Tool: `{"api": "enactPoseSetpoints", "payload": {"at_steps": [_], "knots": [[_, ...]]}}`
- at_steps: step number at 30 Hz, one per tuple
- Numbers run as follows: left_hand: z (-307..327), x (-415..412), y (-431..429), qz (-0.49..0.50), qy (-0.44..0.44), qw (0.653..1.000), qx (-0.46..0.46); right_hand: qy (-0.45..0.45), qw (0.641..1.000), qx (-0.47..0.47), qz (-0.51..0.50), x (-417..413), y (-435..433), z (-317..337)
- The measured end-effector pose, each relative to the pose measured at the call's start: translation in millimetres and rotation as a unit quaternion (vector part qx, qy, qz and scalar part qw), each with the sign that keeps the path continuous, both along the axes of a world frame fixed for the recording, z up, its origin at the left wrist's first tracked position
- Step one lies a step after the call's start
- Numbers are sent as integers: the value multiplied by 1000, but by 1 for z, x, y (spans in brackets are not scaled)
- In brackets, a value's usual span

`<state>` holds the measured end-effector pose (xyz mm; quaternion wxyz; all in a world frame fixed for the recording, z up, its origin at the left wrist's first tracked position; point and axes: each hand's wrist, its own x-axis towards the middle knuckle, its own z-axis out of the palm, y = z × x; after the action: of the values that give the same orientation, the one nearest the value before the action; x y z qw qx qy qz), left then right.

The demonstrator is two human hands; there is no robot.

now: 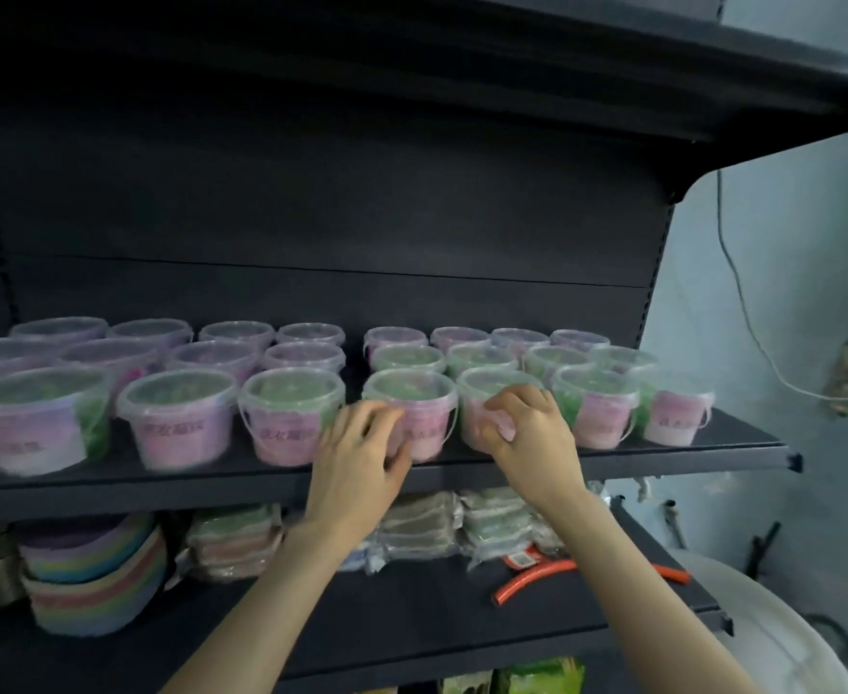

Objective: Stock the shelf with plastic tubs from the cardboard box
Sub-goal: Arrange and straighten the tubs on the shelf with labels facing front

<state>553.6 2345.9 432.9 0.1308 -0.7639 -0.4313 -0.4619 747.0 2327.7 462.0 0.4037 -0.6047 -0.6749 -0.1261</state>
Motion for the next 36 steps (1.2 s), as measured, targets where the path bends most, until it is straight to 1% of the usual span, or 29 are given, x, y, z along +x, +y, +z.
{"api": "enactPoseSetpoints", "payload": {"at_steps": [3, 6, 9, 11, 14, 16, 20, 22, 25, 28, 36], "knots": [[1, 28, 18, 46, 3, 999, -10, -30, 999, 0, 24, 36, 23, -1], [-1, 45, 30, 77, -11, 997, -22, -45, 996, -33, 67, 57, 42, -4], [-6, 53, 36, 77, -69, 994, -31, -26, 994, -38, 103, 65, 52, -11], [-9, 53, 38, 72, -105, 991, -38, 5, 991, -25, 133, 67, 53, -16], [-15, 52, 39, 66, -122, 990, -38, 44, 986, -7, 162, 67, 56, -22], [-23, 54, 35, 65, -142, 987, -37, 101, 981, -8, 166, 63, 56, -31], [-36, 65, 29, 91, -214, 970, -64, 242, 950, -72, 181, 52, 54, -48], [-39, 70, 28, 98, -240, 961, -94, 291, 937, -91, 171, 47, 54, -50], [-38, 71, 32, 109, -262, 950, -131, 290, 945, -90, 124, 43, 58, -52], [-37, 68, 34, 112, -280, 944, -137, 279, 951, -96, 90, 43, 59, -54], [-41, 65, 35, 131, -266, 946, -129, 270, 953, -112, 78, 45, 56, -56]]}}
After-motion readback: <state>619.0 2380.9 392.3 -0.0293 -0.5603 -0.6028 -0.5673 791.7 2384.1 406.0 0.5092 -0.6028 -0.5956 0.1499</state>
